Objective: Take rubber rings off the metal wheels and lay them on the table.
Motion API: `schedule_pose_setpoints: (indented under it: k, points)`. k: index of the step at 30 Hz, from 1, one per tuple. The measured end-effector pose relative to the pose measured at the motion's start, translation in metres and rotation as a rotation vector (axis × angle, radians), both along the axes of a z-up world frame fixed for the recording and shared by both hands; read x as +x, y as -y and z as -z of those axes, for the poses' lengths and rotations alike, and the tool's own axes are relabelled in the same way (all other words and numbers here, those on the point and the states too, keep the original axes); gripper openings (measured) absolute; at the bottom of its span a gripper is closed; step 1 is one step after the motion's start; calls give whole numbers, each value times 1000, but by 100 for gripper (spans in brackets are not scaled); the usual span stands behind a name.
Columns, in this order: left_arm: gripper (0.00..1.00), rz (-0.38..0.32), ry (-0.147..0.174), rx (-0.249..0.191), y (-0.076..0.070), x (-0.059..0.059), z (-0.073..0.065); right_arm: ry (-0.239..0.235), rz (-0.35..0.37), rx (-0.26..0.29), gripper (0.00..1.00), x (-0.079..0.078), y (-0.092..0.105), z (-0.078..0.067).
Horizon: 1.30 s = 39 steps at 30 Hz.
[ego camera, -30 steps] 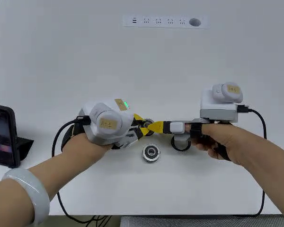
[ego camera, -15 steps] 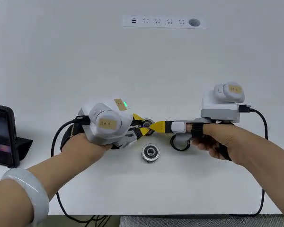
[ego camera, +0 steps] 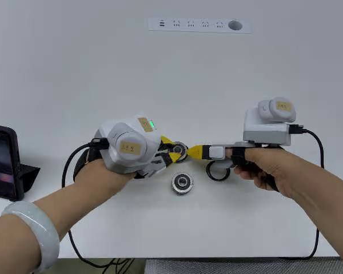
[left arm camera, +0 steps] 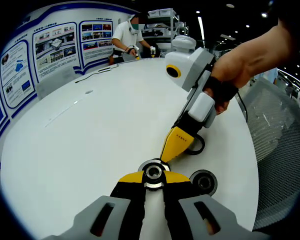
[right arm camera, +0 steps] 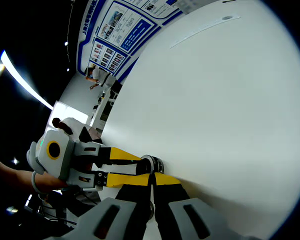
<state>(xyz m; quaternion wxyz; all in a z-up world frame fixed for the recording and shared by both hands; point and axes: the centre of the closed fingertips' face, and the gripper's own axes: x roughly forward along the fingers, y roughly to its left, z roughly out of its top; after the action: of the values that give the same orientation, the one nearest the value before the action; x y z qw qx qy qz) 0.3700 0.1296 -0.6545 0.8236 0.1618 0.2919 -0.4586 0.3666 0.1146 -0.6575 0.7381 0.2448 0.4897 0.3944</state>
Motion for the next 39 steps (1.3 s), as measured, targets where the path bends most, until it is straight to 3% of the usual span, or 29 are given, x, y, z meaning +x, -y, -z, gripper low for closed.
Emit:
schedule_pose_setpoints:
  k: [11,39]
  points:
    - [13,-1,-2,-2,0,0,0,25,-8,-6,2,-1,-2,-3]
    - [13,1,-2,1,0,0,-1,35,-10,11,2,-2,-8,-10]
